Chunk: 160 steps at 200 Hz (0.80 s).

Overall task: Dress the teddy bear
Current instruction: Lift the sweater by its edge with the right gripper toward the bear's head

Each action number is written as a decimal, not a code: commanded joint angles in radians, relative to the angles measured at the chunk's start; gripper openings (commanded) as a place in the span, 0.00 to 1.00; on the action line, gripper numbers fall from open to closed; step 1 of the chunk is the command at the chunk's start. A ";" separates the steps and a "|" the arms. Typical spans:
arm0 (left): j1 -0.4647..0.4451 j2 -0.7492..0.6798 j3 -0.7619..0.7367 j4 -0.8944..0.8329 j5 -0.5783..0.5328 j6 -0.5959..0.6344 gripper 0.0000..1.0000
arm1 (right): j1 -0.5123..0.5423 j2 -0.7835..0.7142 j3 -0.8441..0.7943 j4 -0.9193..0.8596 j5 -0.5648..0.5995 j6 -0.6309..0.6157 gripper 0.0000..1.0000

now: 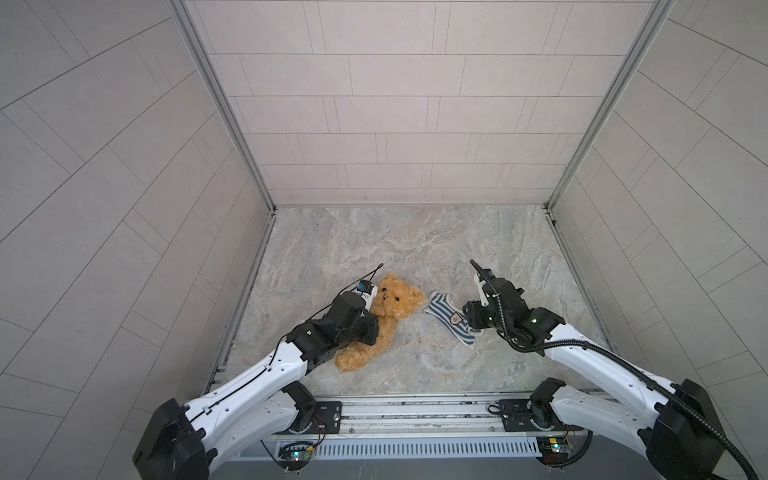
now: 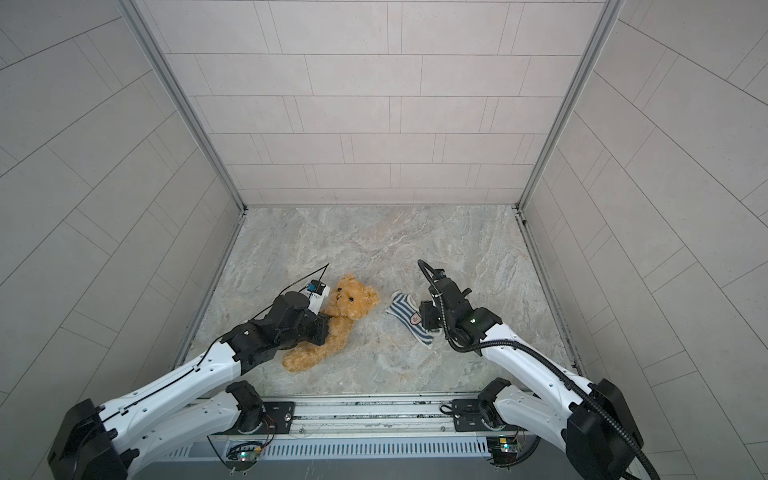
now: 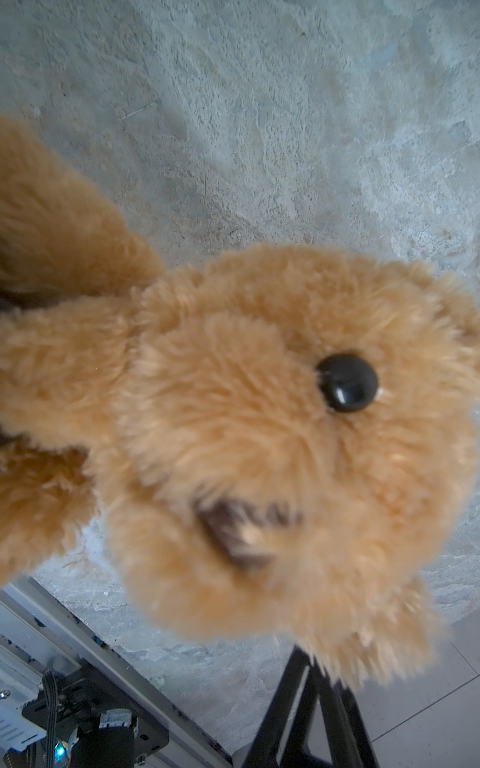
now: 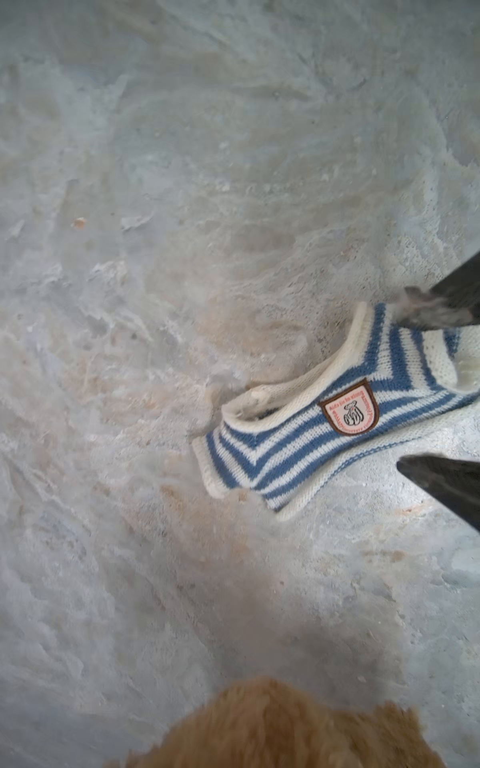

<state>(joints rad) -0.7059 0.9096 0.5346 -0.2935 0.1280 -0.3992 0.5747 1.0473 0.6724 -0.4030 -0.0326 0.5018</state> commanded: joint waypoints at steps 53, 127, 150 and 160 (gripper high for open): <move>-0.004 -0.064 -0.011 -0.051 -0.007 -0.037 0.00 | 0.070 0.264 0.149 -0.088 -0.089 -0.120 0.51; 0.002 -0.084 -0.062 -0.067 -0.014 -0.078 0.00 | 0.074 0.450 0.144 -0.011 -0.148 -0.138 0.39; 0.010 -0.089 -0.067 -0.073 -0.016 -0.079 0.00 | 0.080 0.478 0.133 0.014 -0.156 -0.133 0.30; 0.012 -0.090 -0.068 -0.076 -0.018 -0.079 0.00 | 0.082 0.490 0.130 0.020 -0.154 -0.130 0.27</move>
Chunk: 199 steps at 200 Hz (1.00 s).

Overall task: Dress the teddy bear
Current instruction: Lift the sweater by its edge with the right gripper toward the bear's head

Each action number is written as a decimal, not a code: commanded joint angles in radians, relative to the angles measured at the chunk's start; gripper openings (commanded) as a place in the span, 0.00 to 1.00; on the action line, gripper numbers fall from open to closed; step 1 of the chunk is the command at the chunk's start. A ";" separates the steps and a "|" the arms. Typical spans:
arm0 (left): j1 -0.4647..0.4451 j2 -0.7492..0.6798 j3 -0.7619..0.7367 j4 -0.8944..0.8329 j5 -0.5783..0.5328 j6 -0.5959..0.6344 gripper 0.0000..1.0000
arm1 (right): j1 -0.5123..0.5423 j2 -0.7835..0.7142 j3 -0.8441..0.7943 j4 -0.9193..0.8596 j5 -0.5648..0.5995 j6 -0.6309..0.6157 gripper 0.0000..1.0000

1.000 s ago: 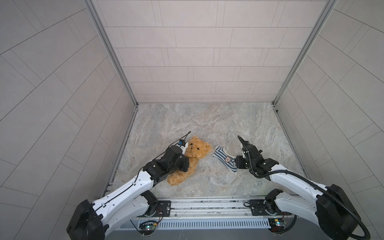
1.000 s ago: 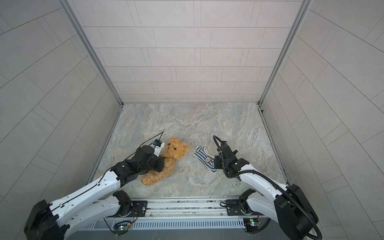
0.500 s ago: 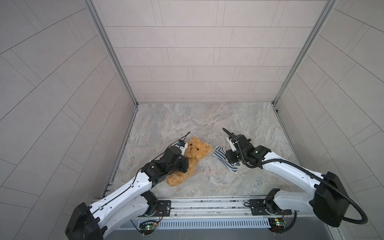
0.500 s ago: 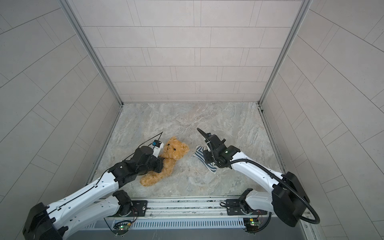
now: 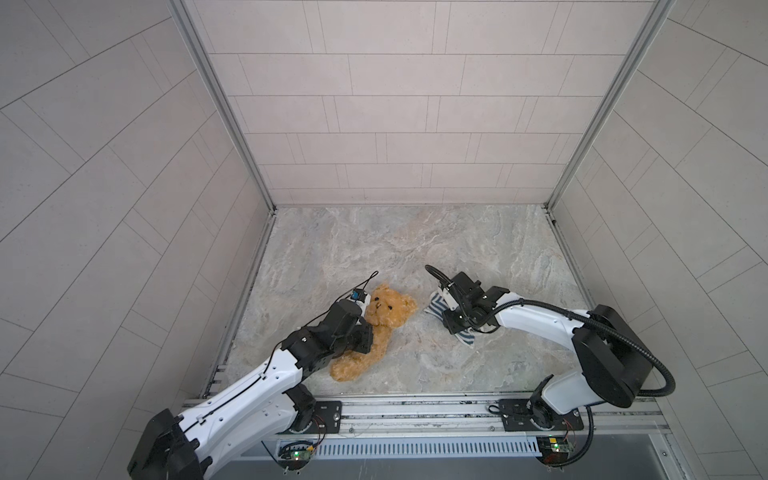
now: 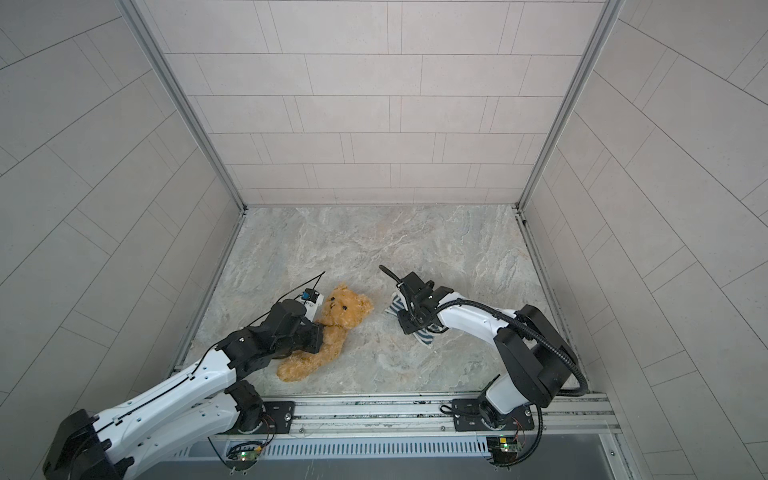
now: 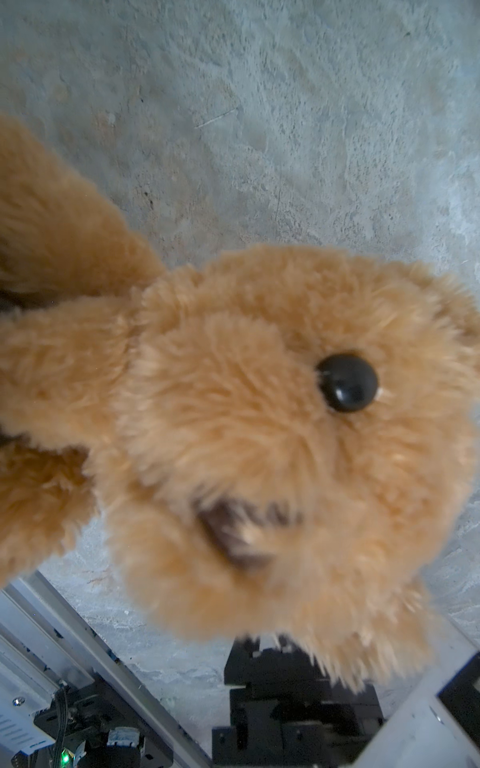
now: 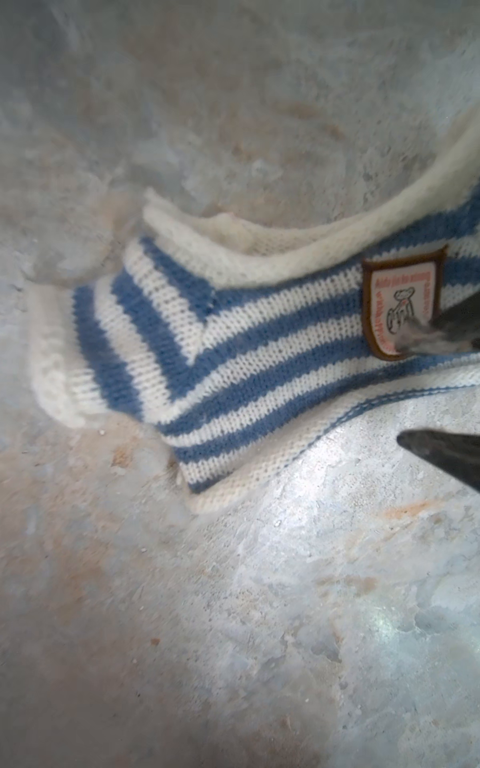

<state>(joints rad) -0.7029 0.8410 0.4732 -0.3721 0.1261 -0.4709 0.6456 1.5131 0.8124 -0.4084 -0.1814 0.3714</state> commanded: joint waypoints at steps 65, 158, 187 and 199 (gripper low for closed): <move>0.022 -0.044 -0.021 0.006 -0.029 -0.012 0.00 | 0.012 0.049 -0.021 0.019 0.046 0.001 0.12; 0.023 -0.074 -0.007 0.002 -0.037 0.017 0.00 | 0.013 -0.121 0.011 -0.030 0.068 0.009 0.00; 0.012 -0.039 0.011 0.009 -0.043 0.045 0.00 | 0.013 -0.176 0.021 -0.027 0.066 0.019 0.00; -0.014 -0.022 0.021 0.011 -0.054 0.058 0.00 | 0.012 -0.187 0.027 -0.027 0.068 0.022 0.00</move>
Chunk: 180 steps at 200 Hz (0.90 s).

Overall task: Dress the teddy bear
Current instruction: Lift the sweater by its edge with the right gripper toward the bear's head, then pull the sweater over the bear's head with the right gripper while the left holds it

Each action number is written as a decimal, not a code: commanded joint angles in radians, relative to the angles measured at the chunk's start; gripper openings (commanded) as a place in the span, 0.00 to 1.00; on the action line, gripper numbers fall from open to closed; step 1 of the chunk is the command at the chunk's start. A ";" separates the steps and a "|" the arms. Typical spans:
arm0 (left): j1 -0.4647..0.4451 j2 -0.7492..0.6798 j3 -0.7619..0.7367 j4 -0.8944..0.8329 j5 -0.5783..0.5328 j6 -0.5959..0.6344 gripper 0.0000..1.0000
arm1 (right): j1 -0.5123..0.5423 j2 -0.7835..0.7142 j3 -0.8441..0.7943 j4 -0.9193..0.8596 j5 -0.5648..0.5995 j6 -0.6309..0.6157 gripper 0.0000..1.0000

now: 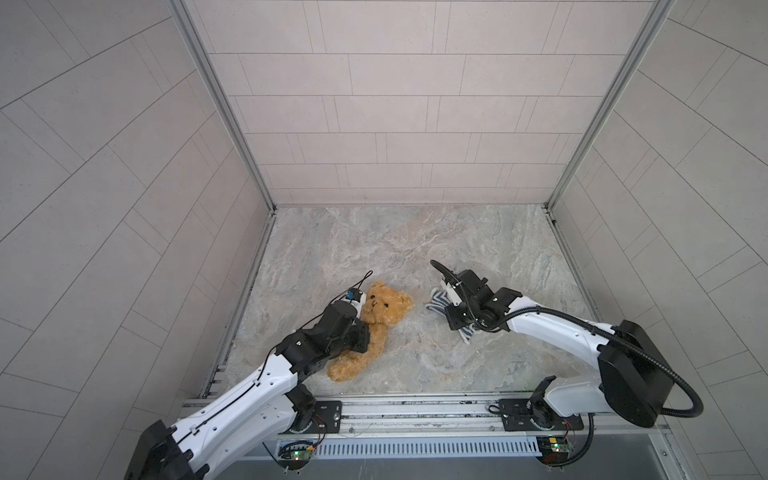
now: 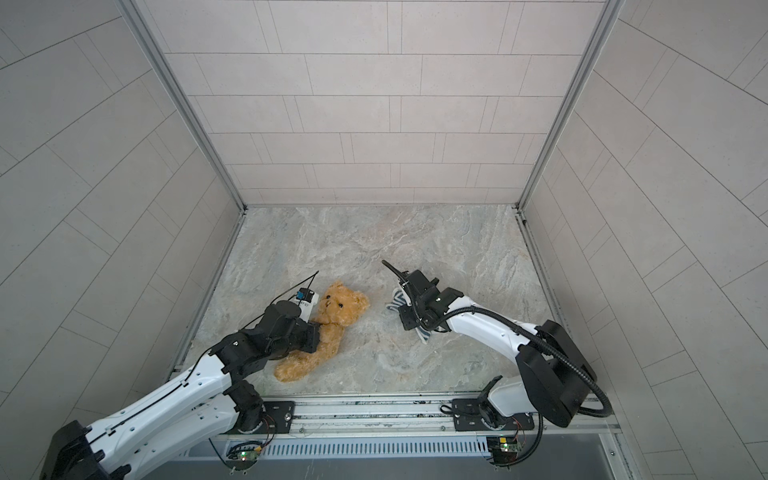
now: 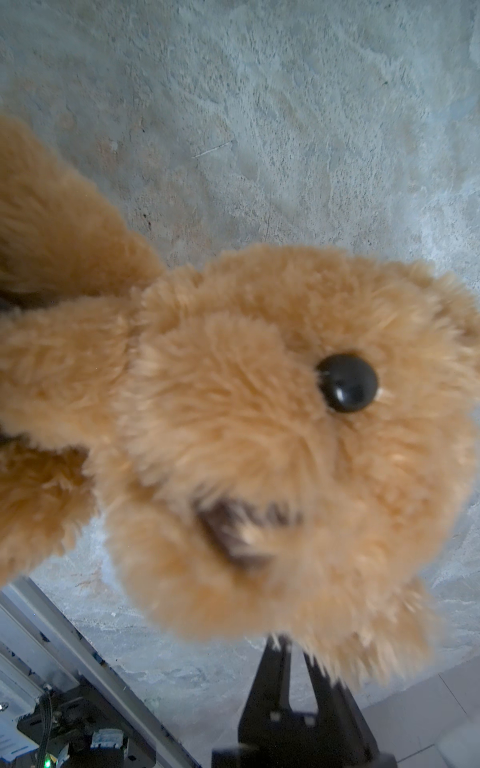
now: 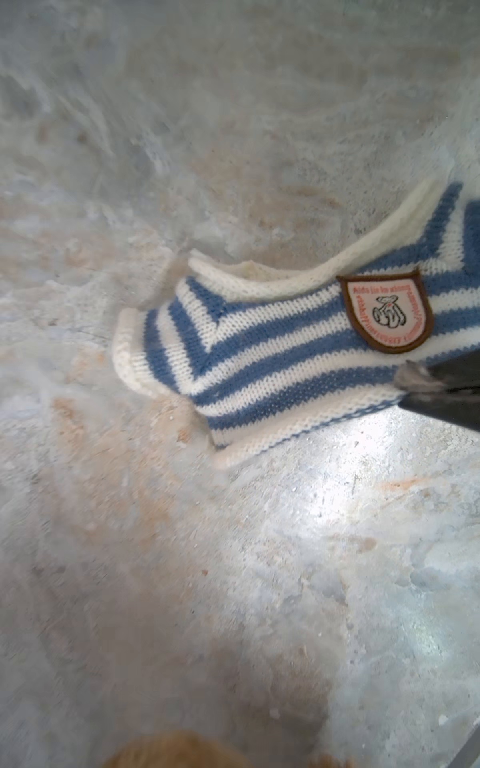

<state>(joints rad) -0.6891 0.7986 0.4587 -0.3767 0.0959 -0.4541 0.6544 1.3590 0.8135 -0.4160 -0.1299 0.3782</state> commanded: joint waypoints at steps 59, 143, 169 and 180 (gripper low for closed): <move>-0.204 0.066 0.053 0.002 -0.086 0.065 0.00 | 0.004 -0.073 0.004 0.038 -0.017 0.023 0.00; -0.425 0.180 0.057 0.071 -0.006 0.085 0.00 | 0.008 -0.100 -0.076 0.161 -0.092 0.022 0.00; -0.429 0.222 0.079 0.102 0.031 0.117 0.00 | 0.018 -0.137 -0.110 0.216 -0.119 0.004 0.00; -0.429 0.236 0.080 0.118 0.040 0.128 0.00 | 0.025 -0.159 -0.132 0.255 -0.132 -0.010 0.00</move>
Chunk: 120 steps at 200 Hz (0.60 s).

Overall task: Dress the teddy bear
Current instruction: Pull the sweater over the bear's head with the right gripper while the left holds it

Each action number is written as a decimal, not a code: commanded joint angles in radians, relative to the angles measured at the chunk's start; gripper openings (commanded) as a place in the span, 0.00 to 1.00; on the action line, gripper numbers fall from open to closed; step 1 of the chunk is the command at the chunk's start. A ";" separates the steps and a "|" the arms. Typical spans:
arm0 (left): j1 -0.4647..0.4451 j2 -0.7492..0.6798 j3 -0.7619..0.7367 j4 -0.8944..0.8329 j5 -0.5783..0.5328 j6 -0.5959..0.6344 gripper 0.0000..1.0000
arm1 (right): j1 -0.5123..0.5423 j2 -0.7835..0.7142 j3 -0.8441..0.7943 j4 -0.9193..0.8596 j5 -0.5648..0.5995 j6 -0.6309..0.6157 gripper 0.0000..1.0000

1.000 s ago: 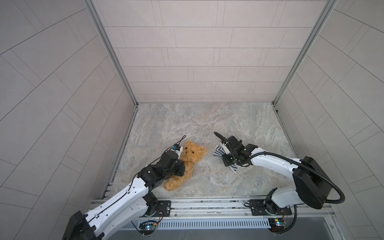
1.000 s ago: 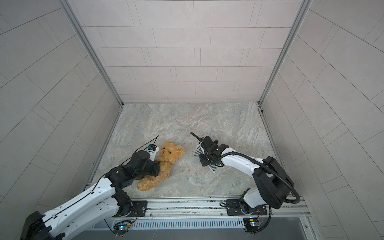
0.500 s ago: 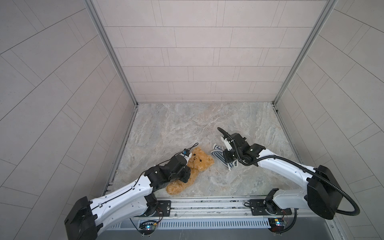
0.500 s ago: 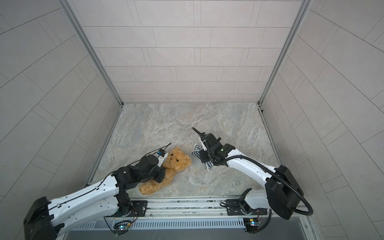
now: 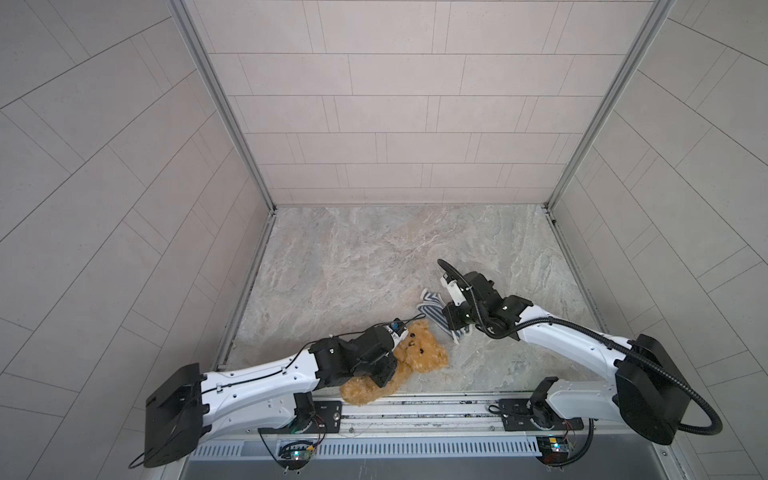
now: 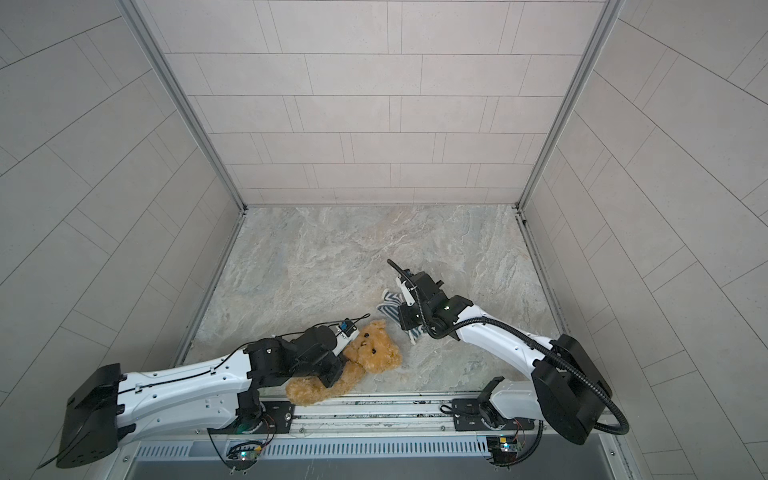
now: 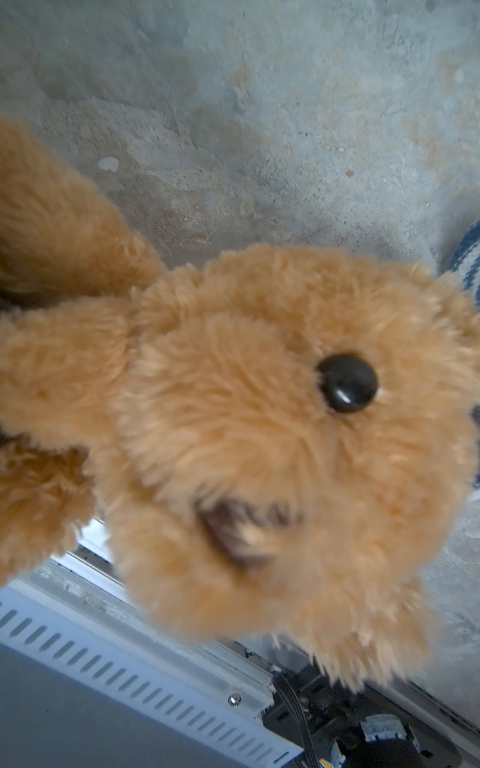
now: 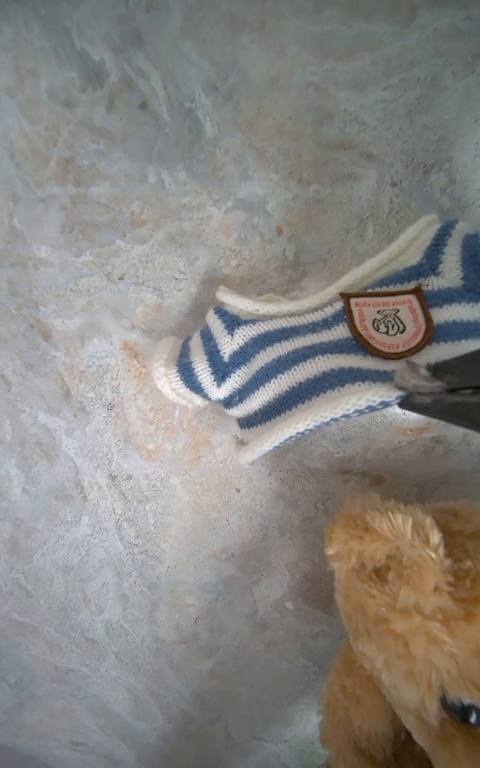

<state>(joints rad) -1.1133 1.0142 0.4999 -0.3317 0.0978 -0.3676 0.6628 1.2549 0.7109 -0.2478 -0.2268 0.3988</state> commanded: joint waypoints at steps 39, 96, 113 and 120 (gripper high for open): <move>-0.005 0.101 0.082 0.084 0.014 0.050 0.00 | 0.026 -0.089 -0.060 0.108 -0.060 -0.075 0.00; 0.032 0.213 0.121 0.071 -0.032 -0.009 0.00 | 0.046 -0.130 -0.074 0.066 -0.077 -0.108 0.00; 0.061 0.220 0.097 0.090 -0.004 -0.042 0.00 | 0.053 -0.132 -0.075 0.052 -0.079 -0.114 0.00; 0.071 0.221 0.089 0.092 0.001 -0.053 0.00 | 0.059 -0.132 -0.075 0.049 -0.077 -0.117 0.00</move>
<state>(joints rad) -1.0779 1.2259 0.6052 -0.2642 0.1017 -0.3729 0.7071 1.1404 0.6437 -0.1715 -0.2958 0.3138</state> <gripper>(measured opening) 0.195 0.049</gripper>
